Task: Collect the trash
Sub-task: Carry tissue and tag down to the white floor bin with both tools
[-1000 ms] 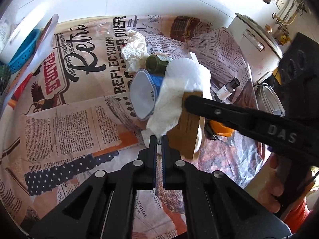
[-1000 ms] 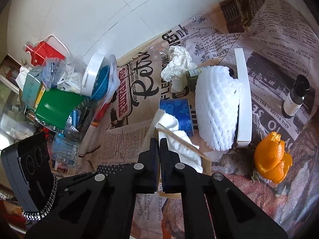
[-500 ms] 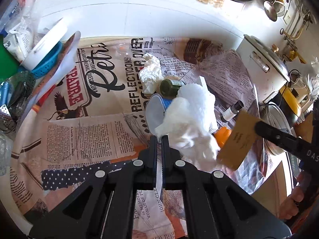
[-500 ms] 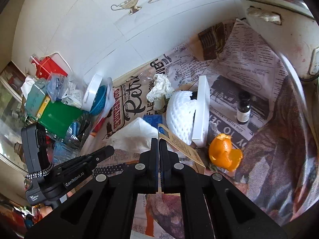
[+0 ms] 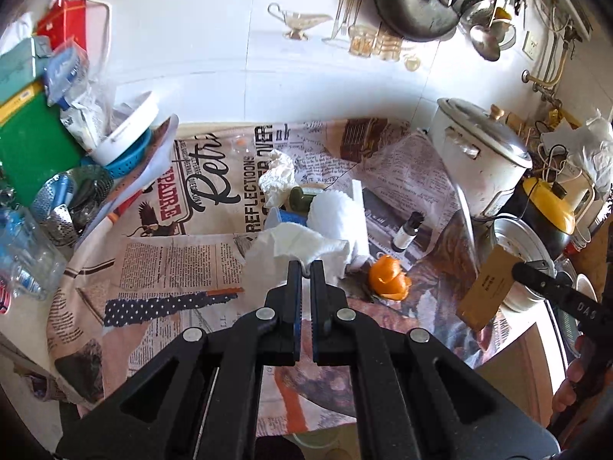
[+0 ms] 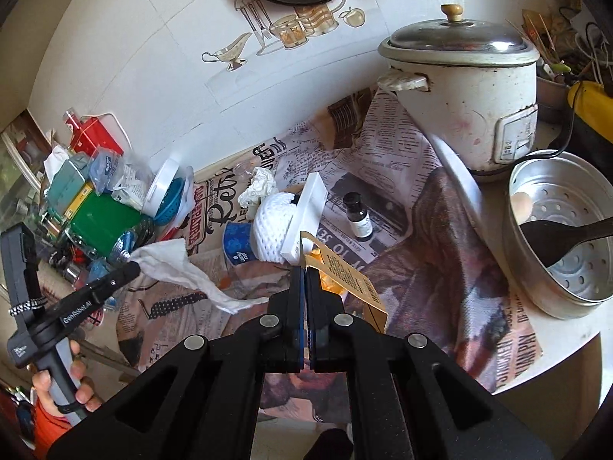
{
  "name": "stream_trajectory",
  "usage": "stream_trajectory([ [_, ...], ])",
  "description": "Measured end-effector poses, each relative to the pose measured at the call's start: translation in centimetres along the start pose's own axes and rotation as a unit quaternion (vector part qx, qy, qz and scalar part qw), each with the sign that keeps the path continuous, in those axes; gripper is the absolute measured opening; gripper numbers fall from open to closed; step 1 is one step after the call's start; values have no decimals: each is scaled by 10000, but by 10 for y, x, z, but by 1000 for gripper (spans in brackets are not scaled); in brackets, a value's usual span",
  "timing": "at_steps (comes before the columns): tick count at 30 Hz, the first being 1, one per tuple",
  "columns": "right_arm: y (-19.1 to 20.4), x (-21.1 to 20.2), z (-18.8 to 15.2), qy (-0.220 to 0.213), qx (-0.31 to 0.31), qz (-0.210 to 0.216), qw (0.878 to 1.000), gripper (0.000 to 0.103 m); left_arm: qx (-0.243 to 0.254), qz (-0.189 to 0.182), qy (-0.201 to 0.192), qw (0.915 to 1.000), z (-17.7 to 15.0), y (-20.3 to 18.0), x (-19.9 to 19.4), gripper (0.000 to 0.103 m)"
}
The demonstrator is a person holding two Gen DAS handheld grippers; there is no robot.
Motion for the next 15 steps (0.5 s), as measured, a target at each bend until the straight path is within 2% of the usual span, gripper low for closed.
stream_trajectory([
  [6,-14,-32,-9,-4,-208,150,9997,1,-61,237,-222,9995,-7,-34,-40,2],
  [15,-14,-87,-34,-117,-431,324,9985,1,9,108,-208,9997,-31,-81,-89,2],
])
Point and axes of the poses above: each gripper's, at about its wrist camera, not at the fingertips, and x roughly the way its jaws point, y to its left, z to its top, the point moved 6 cm from there along x, roughly the way its jaws point, and after that the axes turned 15 degrees about x, right-handed, at the moved point
